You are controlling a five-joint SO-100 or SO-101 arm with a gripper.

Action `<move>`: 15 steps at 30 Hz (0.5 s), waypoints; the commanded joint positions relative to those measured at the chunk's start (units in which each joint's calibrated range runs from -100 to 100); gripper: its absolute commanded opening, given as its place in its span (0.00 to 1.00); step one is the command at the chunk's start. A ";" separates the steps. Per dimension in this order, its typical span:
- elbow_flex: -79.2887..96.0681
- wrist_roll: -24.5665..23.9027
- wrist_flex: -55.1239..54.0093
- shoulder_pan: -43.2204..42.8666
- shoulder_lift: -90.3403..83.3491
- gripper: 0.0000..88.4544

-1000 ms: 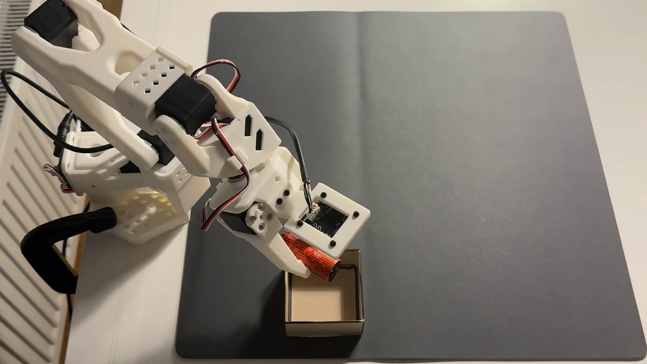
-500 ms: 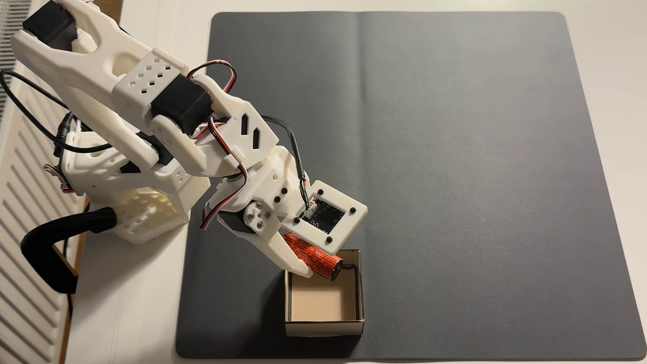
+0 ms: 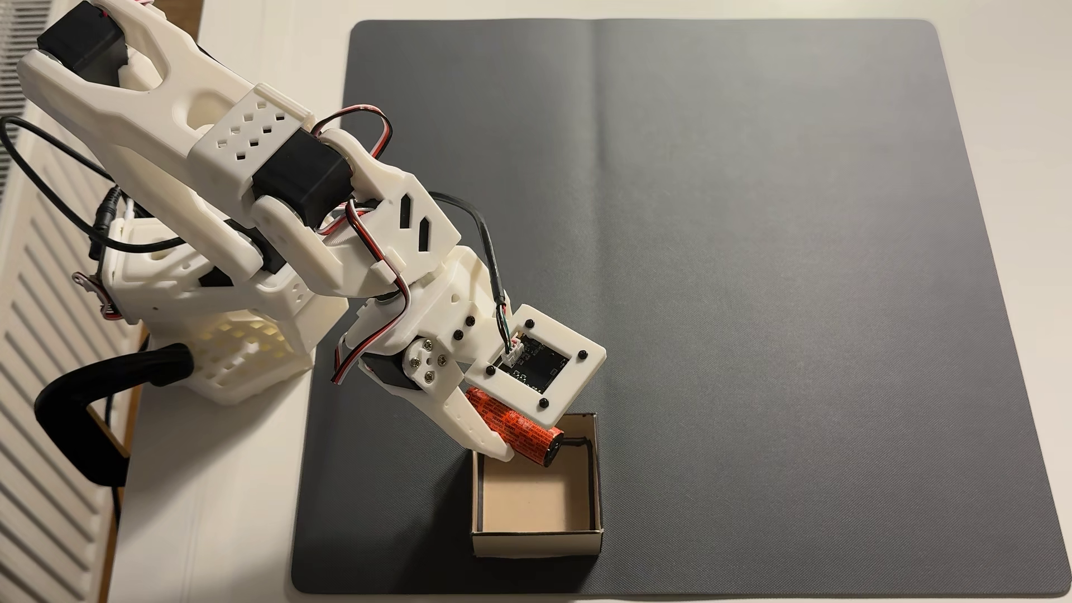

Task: Pick the red object and place it in the box

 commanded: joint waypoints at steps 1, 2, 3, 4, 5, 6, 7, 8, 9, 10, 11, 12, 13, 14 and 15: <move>-0.43 -0.13 -0.90 0.30 -0.37 0.03; -0.43 -0.13 -0.90 0.30 -0.37 0.03; -0.43 -0.13 -0.99 0.30 -0.37 0.03; -0.43 -0.18 -0.99 0.30 -0.37 0.03; -0.34 -0.18 -1.51 0.30 -0.37 0.03; -0.16 -0.18 -2.13 0.30 -0.37 0.03; 0.02 -0.18 -2.91 0.30 -0.37 0.04; 0.21 -0.18 -3.61 0.30 -0.37 0.06; 0.21 -0.18 -3.96 0.30 -0.28 0.09; 0.21 -0.18 -4.05 0.22 -0.28 0.12; 0.39 -0.13 -4.05 0.15 -0.28 0.15; 0.75 -0.13 -4.05 0.00 -0.28 0.17; 1.29 -0.13 -4.14 -0.37 -0.28 0.20; 1.75 -0.13 -4.14 -0.52 -0.54 0.22; 2.20 -0.13 -4.14 -0.52 -0.88 0.23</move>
